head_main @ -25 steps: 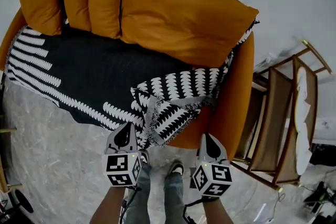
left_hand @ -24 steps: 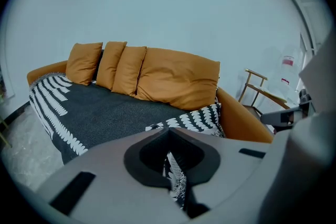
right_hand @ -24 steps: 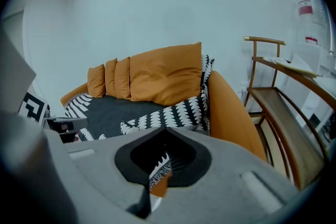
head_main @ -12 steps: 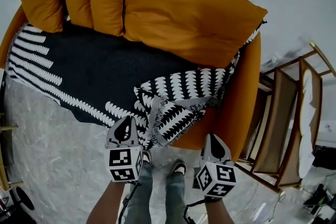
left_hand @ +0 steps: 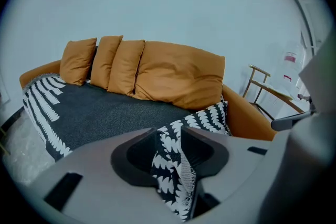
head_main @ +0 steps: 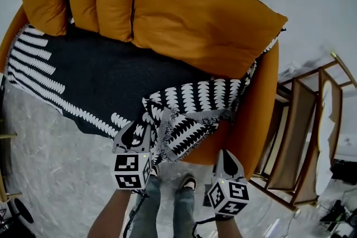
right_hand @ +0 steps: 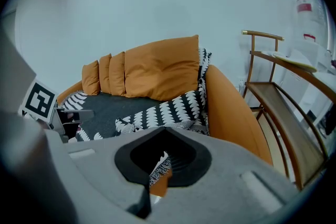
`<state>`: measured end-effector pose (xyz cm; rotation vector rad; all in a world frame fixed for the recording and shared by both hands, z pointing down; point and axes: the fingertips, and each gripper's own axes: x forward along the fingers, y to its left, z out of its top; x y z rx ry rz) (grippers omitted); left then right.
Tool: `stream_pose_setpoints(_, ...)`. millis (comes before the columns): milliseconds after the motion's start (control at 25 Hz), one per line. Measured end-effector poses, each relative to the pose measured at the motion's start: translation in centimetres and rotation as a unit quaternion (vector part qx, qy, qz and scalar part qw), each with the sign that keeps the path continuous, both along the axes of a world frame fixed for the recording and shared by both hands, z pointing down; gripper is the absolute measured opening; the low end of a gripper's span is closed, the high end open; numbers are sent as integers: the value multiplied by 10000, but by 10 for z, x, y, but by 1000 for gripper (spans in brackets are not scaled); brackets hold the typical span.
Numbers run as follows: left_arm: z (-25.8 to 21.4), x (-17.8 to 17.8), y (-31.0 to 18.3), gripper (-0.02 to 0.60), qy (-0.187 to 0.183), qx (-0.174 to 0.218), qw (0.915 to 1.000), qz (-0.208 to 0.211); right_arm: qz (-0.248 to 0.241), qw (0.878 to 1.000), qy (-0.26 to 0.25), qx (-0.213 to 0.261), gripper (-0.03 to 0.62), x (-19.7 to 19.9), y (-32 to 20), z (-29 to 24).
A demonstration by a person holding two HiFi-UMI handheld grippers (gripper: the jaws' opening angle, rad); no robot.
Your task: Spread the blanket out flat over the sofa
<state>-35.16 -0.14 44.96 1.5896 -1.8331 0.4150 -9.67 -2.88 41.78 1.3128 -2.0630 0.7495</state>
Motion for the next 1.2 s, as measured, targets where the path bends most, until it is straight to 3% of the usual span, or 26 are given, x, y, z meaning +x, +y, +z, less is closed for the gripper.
stream_pose_setpoints(280,15,-8,-16,176,145,-120,9997,143,28,10000,80,-33,5,-7,-4,11)
stream_pose_setpoints(760,55,-17,-42,184,631,-388,9969,272,225,9995,239,-35,5,-18,-22,30)
stream_pose_setpoints(1200,83,-27,-69,184,1166,-608,9912,-163,403,9983,412,-118,5,-24,-29,38)
